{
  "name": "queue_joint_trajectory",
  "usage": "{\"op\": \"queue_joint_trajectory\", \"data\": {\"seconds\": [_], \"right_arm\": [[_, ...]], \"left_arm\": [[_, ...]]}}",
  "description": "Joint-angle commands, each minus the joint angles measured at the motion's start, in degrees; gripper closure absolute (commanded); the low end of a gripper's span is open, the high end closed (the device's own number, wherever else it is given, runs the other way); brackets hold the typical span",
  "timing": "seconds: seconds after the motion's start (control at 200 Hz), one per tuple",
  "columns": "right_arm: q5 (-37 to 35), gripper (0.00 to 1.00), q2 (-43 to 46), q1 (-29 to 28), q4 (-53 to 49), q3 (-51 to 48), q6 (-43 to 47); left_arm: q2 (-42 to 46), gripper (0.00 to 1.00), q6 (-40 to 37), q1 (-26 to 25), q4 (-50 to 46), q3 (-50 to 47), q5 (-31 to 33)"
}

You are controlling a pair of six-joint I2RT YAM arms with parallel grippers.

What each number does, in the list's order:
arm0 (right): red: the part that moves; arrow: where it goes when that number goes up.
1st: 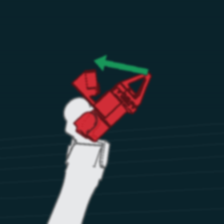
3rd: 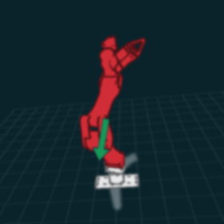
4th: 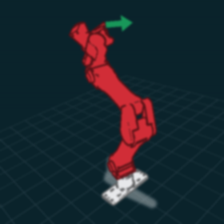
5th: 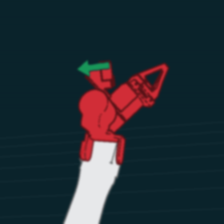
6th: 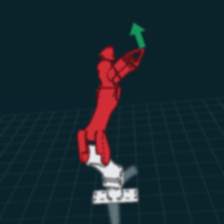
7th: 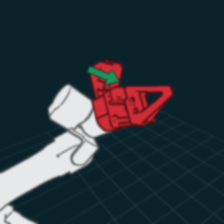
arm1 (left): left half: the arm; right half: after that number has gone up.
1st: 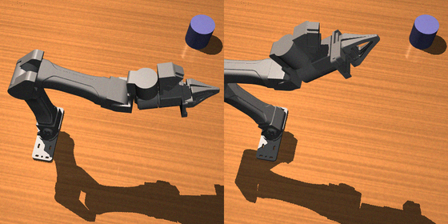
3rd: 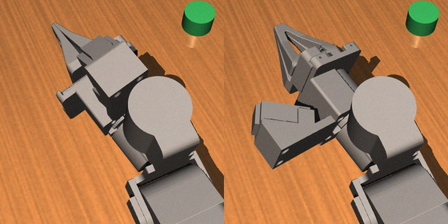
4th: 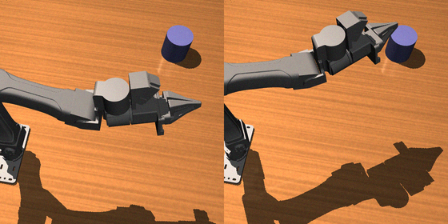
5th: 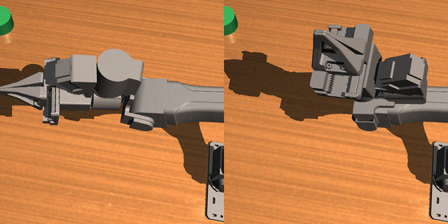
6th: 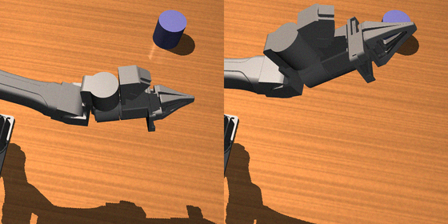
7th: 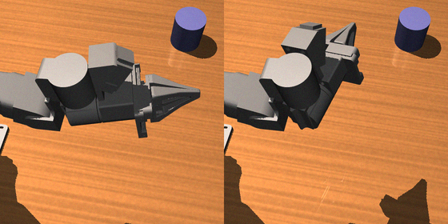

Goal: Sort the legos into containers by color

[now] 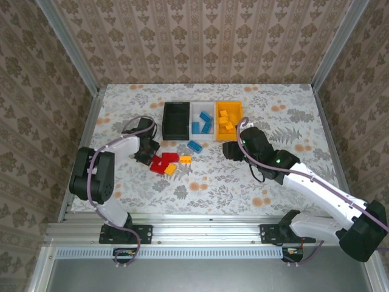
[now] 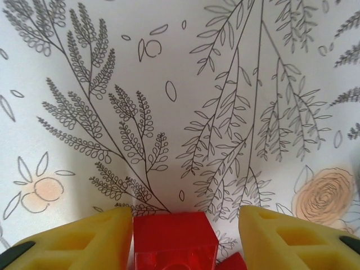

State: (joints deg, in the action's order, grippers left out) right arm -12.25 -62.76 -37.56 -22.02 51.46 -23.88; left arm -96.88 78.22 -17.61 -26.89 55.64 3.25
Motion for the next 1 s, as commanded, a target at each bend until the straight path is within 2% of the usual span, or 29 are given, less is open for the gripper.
{"op": "queue_joint_trajectory", "data": {"seconds": [0.0,0.085,0.18,0.625,0.68,0.885,0.995], "right_arm": [[-0.9,0.36,2.1,-0.3,0.1,-0.7,-0.1],[-1.3,0.36,2.7,-0.3,0.2,-1.2,0.2],[-1.3,0.36,3.1,-0.3,0.7,-2.0,0.2],[-1.5,0.35,5.2,-0.3,0.1,-4.0,0.1],[-2.0,0.35,5.5,-0.3,-0.3,-4.0,0.5],[-2.7,0.34,5.4,-0.3,-0.1,-3.7,1.3],[-2.2,0.34,4.5,-0.3,-0.1,-3.1,1.1]], "left_arm": [[-1.2,0.42,-1.9,-0.6,0.2,1.3,-0.9],[-1.8,0.36,-4.3,-1.6,-0.3,2.5,-0.8],[-2.3,0.37,-6.7,-2.6,-2.9,4.1,0.0],[-6.1,0.52,-10.9,-2.7,-0.2,2.1,-1.9],[-5.4,0.53,-11.7,-2.7,-0.2,1.6,-1.4],[-0.9,0.73,-13.0,-2.3,1.3,-1.8,1.3],[1.2,0.73,-15.1,-2.0,2.2,-2.1,1.3]]}}
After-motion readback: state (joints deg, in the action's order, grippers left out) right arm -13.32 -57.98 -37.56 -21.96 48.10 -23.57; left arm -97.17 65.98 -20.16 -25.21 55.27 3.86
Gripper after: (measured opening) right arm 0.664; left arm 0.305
